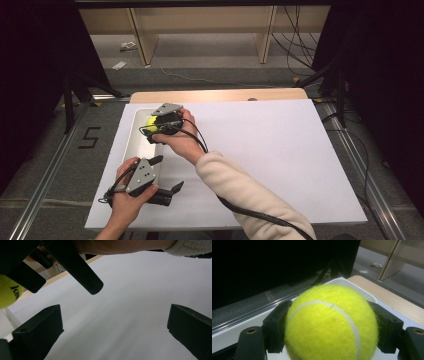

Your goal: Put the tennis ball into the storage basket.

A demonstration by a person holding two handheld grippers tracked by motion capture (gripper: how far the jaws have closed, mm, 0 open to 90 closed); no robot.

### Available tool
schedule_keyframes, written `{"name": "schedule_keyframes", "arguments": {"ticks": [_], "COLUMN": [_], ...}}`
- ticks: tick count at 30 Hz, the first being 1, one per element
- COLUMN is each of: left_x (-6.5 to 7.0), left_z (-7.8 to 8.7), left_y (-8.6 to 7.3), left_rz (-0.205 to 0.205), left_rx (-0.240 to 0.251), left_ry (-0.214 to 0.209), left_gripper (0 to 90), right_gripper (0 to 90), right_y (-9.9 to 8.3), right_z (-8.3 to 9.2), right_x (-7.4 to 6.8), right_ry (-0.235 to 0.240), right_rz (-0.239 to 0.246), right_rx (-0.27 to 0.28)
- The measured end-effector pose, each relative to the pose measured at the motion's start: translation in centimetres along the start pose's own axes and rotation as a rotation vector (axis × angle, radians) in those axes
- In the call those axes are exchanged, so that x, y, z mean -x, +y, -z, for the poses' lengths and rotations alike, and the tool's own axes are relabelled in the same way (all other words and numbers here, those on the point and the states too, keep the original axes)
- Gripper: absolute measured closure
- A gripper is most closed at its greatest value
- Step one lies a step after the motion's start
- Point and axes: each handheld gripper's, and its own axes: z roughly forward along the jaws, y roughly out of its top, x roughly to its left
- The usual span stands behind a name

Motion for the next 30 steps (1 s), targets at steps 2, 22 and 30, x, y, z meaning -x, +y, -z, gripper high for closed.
{"name": "schedule_keyframes", "arguments": {"ticks": [2,22,30], "left_x": [0.02,0.05,0.02], "left_z": [0.00,-0.06,-0.06], "left_y": [0.01,0.04,0.02], "left_rz": [-0.004,-0.006,-0.005], "left_rx": [-0.002,-0.002,-0.003], "left_ry": [0.000,-0.003,-0.003], "left_gripper": [0.0,0.0,0.0], "right_gripper": [26.9,26.9,26.9], "right_y": [0.00,0.15,0.17], "right_z": [-0.03,-0.74,-0.81], "right_x": [-0.02,-0.71,-0.55], "right_ry": [0.001,0.019,0.017], "right_rz": [0.000,-0.004,0.001], "right_rx": [-0.003,0.002,-0.001]}}
